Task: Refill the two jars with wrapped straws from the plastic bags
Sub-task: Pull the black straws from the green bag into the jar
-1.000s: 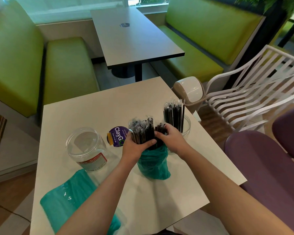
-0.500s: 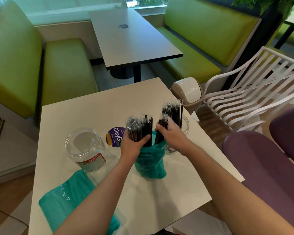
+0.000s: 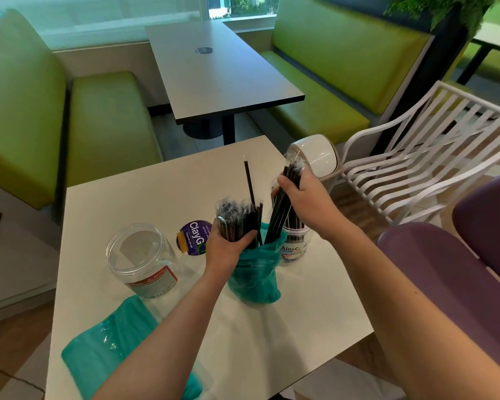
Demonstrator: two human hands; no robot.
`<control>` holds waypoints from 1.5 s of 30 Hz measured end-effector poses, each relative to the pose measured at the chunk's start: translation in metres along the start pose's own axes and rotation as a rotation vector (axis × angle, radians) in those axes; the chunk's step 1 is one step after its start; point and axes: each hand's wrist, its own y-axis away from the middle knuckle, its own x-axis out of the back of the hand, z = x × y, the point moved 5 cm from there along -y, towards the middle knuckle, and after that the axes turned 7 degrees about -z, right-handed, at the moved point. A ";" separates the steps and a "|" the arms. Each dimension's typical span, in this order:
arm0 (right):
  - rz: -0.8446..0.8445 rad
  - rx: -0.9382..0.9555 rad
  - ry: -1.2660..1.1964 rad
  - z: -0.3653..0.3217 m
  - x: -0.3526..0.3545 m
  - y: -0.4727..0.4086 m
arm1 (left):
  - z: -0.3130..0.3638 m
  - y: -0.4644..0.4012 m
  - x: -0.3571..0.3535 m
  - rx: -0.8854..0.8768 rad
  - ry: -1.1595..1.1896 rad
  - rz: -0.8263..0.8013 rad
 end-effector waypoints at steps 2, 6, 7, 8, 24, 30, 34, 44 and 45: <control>-0.016 -0.022 0.014 0.004 -0.003 0.000 | 0.002 0.000 -0.001 -0.001 0.002 -0.007; -0.052 -0.061 -0.008 0.014 -0.017 0.001 | 0.007 0.002 -0.005 -0.034 -0.020 -0.029; -0.065 -0.056 -0.035 0.015 -0.020 0.001 | 0.008 0.002 -0.006 -0.039 -0.033 -0.037; -0.076 -0.050 -0.057 0.015 -0.022 0.001 | 0.009 0.003 -0.007 -0.042 -0.041 -0.046; 0.006 0.051 -0.092 -0.008 0.009 -0.003 | 0.006 -0.002 -0.001 -0.005 0.018 0.008; 0.222 0.145 -0.109 -0.033 0.049 -0.009 | 0.004 -0.006 -0.002 0.007 -0.011 0.010; 0.354 0.185 -0.003 -0.045 0.072 -0.009 | 0.004 -0.007 -0.001 0.017 -0.009 0.019; 0.243 -0.015 0.323 0.014 0.045 -0.027 | 0.001 -0.007 -0.001 0.022 0.040 0.013; 0.239 -0.043 0.352 0.022 0.042 -0.027 | 0.001 -0.007 -0.001 0.021 0.042 0.013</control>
